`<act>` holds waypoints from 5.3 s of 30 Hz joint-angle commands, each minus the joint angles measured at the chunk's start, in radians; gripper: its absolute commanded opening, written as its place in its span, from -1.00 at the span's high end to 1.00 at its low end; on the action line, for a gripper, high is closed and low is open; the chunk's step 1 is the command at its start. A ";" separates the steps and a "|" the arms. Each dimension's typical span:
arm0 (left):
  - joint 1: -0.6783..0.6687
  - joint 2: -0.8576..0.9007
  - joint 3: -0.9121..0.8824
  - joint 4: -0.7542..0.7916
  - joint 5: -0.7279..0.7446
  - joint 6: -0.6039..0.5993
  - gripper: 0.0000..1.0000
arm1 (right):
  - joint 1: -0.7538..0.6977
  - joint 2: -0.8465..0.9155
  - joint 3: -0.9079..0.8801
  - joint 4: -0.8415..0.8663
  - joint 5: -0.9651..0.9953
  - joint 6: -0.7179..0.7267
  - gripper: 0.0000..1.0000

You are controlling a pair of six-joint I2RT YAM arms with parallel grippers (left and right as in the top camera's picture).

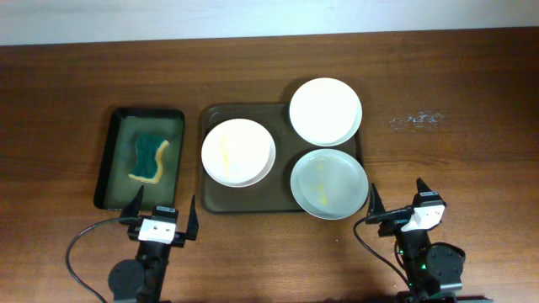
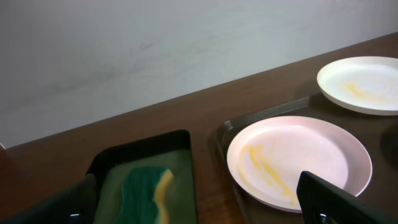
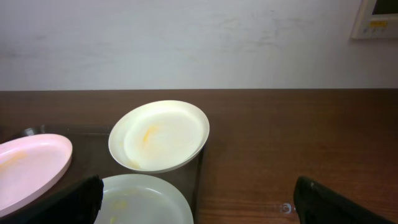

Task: Clean dirty plates on tray and stack at the side

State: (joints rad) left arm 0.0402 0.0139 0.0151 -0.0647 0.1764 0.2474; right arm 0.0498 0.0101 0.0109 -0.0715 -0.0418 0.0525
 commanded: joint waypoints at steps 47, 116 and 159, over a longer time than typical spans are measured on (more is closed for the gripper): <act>-0.005 -0.007 -0.006 -0.012 -0.117 0.054 -0.99 | 0.009 -0.006 -0.005 -0.004 0.002 0.007 -0.97; 0.125 1.893 1.670 -0.961 -0.252 -0.232 -1.00 | 0.458 2.191 1.663 -0.653 -0.068 0.357 0.24; 0.046 2.201 2.171 -1.285 0.158 -0.118 1.00 | 0.476 2.285 1.648 -0.716 -0.167 0.454 0.92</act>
State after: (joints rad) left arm 0.1299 2.2208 2.1437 -1.3239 0.1535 0.1371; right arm 0.5373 2.2360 1.6779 -0.7597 -0.1478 0.4980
